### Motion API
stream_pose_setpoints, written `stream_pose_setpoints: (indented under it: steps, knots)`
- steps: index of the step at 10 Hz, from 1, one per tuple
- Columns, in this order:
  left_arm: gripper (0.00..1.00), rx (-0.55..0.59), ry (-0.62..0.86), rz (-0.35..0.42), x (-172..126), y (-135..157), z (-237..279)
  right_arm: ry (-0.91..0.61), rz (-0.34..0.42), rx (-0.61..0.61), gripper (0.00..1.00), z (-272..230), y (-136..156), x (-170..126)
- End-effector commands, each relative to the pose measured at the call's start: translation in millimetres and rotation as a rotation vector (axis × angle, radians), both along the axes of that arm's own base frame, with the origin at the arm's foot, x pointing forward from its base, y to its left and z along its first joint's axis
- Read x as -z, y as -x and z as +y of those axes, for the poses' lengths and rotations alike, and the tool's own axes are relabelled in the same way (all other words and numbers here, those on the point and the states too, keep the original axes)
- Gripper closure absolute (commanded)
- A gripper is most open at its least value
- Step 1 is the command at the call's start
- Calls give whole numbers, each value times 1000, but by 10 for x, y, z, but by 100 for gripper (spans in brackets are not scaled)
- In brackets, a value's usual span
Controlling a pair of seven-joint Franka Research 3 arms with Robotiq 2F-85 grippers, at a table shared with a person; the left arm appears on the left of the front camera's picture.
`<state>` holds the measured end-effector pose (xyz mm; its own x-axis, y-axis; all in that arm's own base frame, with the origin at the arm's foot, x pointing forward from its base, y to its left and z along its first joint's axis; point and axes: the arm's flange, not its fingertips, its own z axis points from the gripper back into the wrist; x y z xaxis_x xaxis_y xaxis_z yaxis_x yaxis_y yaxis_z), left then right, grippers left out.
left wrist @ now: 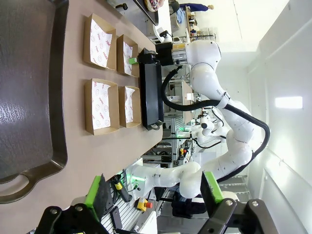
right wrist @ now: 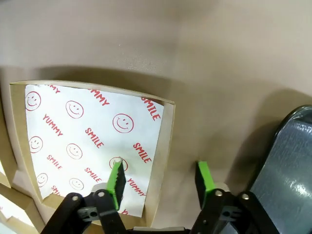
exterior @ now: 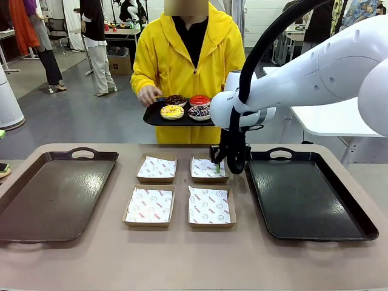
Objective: Individually package the donuts and arrange them on the tray.
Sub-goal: Pick up one Paper togo box.
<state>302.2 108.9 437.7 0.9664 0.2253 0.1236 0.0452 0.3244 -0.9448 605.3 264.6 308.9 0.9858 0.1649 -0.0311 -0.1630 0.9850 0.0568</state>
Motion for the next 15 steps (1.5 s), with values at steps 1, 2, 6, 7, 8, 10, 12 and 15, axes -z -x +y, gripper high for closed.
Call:
stream_pose_setpoints:
  steps: [1,2,6,7,8,10,12,15]
  knots:
    - [0,-2,13,-8,-13,3,7,17,-27,-16,65,27,-51,-37]
    - [0,-2,13,-8,-13,3,7,20,-28,-19,100,34,-48,-38]
    - [0,-2,13,-8,-13,3,7,26,-20,-12,100,17,-51,-44]
    - [0,-2,13,-8,-13,3,7,26,-22,-8,100,18,-38,-70]
    - [0,-2,13,-8,-13,3,7,25,-24,6,100,17,-27,-92]
    - [0,-2,13,-8,-13,3,7,20,-15,121,100,54,44,-239]
    - [0,-2,13,-8,-13,3,7,36,17,232,100,140,202,-678]
    - [0,-2,13,-8,-13,3,7,27,58,334,100,136,230,-1345]
